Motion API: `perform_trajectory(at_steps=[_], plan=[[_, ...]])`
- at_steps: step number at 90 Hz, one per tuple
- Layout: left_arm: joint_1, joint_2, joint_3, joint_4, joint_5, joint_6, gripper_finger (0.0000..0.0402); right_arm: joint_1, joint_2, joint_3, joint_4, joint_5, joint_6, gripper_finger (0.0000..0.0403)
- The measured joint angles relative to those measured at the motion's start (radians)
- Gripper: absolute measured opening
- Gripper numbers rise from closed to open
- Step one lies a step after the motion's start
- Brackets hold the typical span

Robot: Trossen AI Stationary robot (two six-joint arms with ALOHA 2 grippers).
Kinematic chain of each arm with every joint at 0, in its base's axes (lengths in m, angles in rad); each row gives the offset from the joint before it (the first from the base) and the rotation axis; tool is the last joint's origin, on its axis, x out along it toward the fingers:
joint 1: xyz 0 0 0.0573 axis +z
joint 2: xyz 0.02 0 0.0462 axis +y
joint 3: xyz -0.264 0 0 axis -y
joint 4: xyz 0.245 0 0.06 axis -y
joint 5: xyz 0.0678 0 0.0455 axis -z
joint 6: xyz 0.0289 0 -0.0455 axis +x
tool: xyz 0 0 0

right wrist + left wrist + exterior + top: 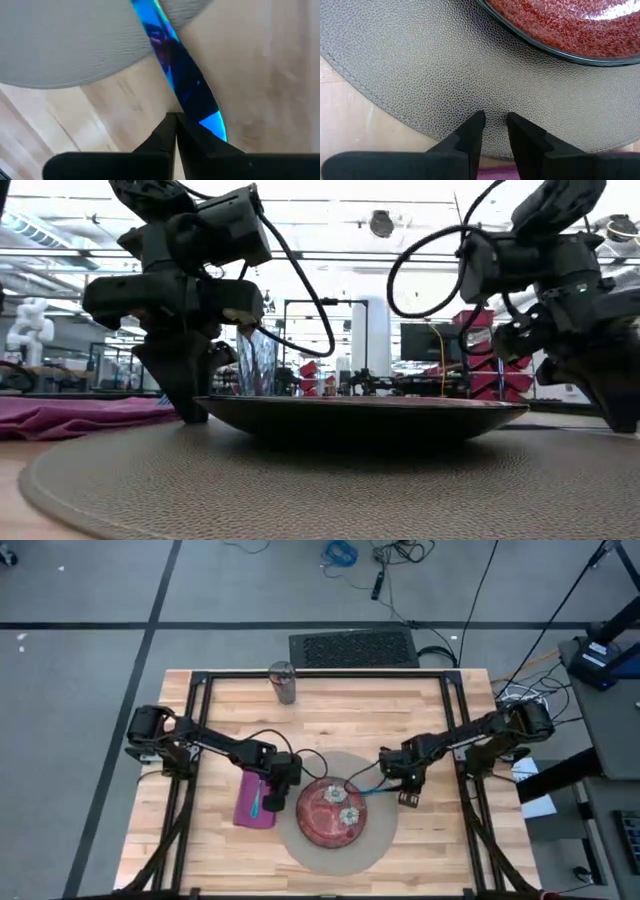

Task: Set table place
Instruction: Put the blue knife on the middle right of the table

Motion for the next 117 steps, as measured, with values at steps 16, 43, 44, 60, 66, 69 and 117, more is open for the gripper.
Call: perform_trajectory(at_steps=[16,43,44,60,66,69,117], plan=[[0.0,0.0,0.0,0.0,0.0,0.0,0.008,-0.059,0.0,-0.001,-0.023,0.01,0.0,0.0],[0.0,0.0,-0.001,0.005,0.0,0.001,0.008,-0.186,0.005,0.018,0.025,-0.001,-0.062,0.0],[0.0,0.0,-0.001,0.006,0.0,0.001,0.008,-0.192,0.005,0.021,0.028,0.0,-0.067,0.0],[0.0,0.0,-0.002,0.012,0.0,0.001,0.008,-0.291,0.006,0.058,0.114,0.184,-0.141,0.0],[0.0,0.0,-0.002,0.012,0.0,0.001,0.008,-0.332,0.008,0.062,0.217,0.459,-0.173,0.0],[0.0,0.0,-0.002,0.013,0.0,0.001,0.008,-0.362,0.014,0.064,0.251,0.528,-0.182,0.0],[-0.01,0.0,-0.003,0.019,-0.014,-0.007,0.008,-0.246,0.01,0.091,0.401,0.401,-0.183,0.0]])
